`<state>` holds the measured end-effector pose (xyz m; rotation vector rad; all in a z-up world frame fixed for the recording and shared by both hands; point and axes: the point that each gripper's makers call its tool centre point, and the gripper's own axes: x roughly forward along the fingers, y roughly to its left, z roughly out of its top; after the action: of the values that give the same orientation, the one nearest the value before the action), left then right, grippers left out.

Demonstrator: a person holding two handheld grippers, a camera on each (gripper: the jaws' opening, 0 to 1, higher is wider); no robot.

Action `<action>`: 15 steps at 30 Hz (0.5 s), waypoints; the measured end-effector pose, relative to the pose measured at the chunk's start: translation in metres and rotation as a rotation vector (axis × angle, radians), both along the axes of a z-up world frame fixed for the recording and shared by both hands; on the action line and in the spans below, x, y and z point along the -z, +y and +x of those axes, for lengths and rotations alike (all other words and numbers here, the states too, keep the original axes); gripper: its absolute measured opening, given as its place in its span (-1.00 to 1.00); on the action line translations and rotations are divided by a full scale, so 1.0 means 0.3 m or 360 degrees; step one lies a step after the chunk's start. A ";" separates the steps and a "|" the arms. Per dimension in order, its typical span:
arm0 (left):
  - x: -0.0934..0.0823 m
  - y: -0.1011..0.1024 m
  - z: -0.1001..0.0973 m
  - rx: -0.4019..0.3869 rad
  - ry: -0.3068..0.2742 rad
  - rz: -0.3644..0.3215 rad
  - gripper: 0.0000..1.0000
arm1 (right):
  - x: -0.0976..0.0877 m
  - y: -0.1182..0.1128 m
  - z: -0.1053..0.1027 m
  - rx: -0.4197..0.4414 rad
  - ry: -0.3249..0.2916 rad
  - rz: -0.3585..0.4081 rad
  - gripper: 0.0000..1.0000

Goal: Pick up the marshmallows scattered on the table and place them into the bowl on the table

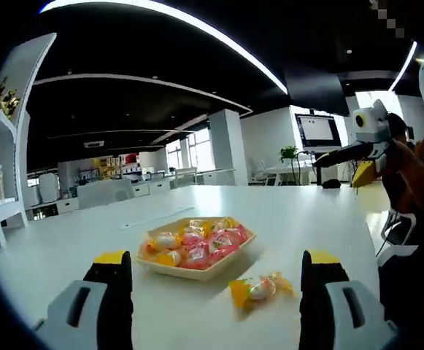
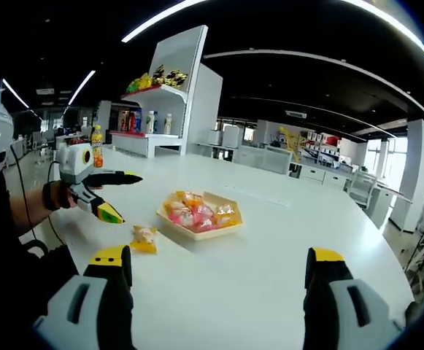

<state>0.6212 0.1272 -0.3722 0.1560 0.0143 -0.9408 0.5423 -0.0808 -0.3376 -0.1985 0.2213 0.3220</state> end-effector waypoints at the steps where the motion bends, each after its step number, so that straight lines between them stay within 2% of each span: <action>1: 0.001 0.014 -0.011 0.0001 0.0007 0.0007 0.91 | 0.000 0.001 -0.002 -0.0002 -0.0001 -0.0001 0.92; 4: 0.005 0.051 -0.049 0.0002 -0.0023 0.0071 0.91 | -0.005 0.004 -0.006 -0.0006 -0.0005 -0.0002 0.92; 8: 0.010 0.090 -0.059 -0.0046 -0.0036 0.0154 0.91 | -0.009 0.008 -0.012 -0.0018 -0.0006 -0.0014 0.92; 15: -0.049 0.148 -0.110 -0.0058 0.0000 0.0107 0.91 | -0.010 0.018 -0.021 -0.0035 -0.0002 -0.0020 0.92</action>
<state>0.5883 0.1717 -0.3573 0.2170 0.0488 -0.9046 0.5359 -0.0754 -0.3347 -0.2138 0.2202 0.3421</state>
